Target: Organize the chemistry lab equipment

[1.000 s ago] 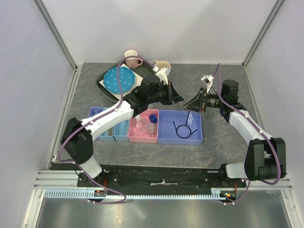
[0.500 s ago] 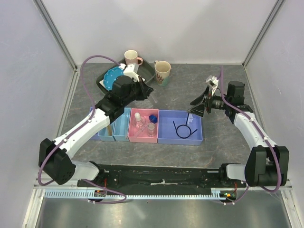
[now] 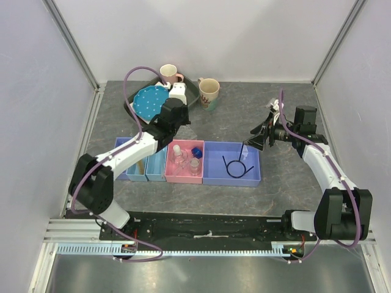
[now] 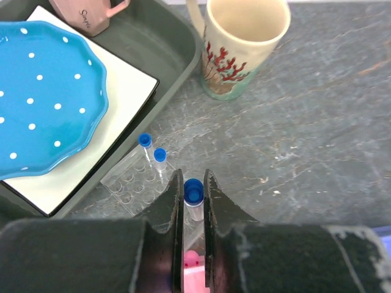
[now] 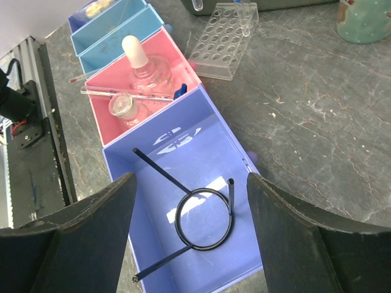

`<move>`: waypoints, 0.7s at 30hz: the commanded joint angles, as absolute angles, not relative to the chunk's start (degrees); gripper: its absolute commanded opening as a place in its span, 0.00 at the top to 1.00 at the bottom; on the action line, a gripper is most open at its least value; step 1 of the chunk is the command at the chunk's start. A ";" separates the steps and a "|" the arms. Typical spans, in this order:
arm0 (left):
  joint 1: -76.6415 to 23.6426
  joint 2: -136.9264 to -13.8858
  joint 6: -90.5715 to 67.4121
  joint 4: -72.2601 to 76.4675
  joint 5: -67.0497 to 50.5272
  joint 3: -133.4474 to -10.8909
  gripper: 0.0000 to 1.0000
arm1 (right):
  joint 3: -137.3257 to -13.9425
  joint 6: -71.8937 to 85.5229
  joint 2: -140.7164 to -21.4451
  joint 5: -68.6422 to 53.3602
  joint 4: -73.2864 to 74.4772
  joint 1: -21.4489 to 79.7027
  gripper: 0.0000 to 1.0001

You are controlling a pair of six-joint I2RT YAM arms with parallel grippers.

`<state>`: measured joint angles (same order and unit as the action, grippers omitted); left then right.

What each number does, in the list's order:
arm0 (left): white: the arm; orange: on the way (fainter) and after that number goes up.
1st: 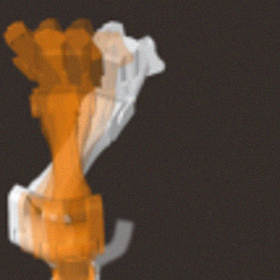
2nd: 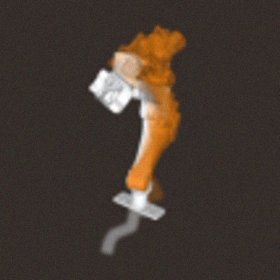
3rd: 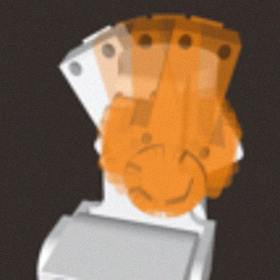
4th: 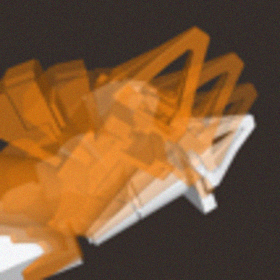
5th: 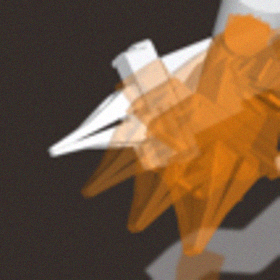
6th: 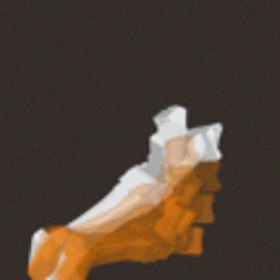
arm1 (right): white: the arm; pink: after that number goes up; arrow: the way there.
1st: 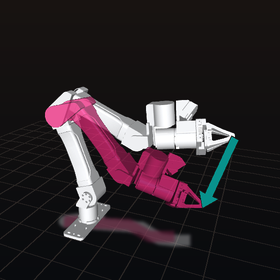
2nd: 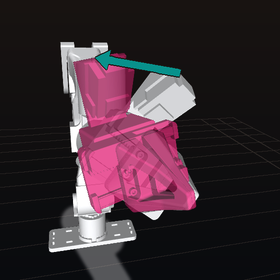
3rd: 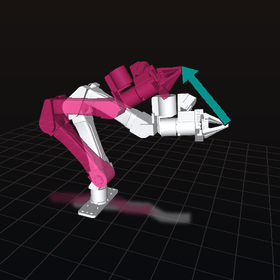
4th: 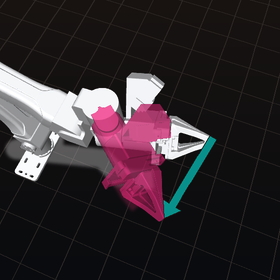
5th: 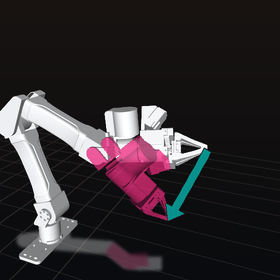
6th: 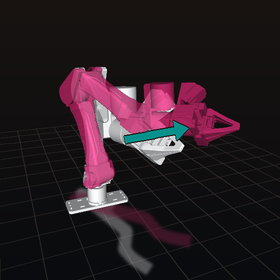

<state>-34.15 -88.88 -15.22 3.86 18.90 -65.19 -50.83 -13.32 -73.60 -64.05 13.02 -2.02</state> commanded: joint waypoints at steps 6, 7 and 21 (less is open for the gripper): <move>-33.05 -96.50 -9.67 13.62 23.91 -66.27 0.98 | -53.96 -19.07 -76.20 -61.96 15.20 -2.37 0.20; -32.87 -97.37 -9.49 13.80 23.99 -66.36 0.98 | -54.14 -19.33 -76.72 -61.96 15.47 -2.46 0.20; -32.17 -103.36 -9.49 15.64 25.05 -68.29 0.98 | -54.58 -21.80 -78.66 -61.70 17.05 -2.81 0.20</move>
<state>-32.67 -102.10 -11.03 11.40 22.52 -65.60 -51.94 -19.64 -77.97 -60.93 17.37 -2.50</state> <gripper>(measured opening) 0.145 0.801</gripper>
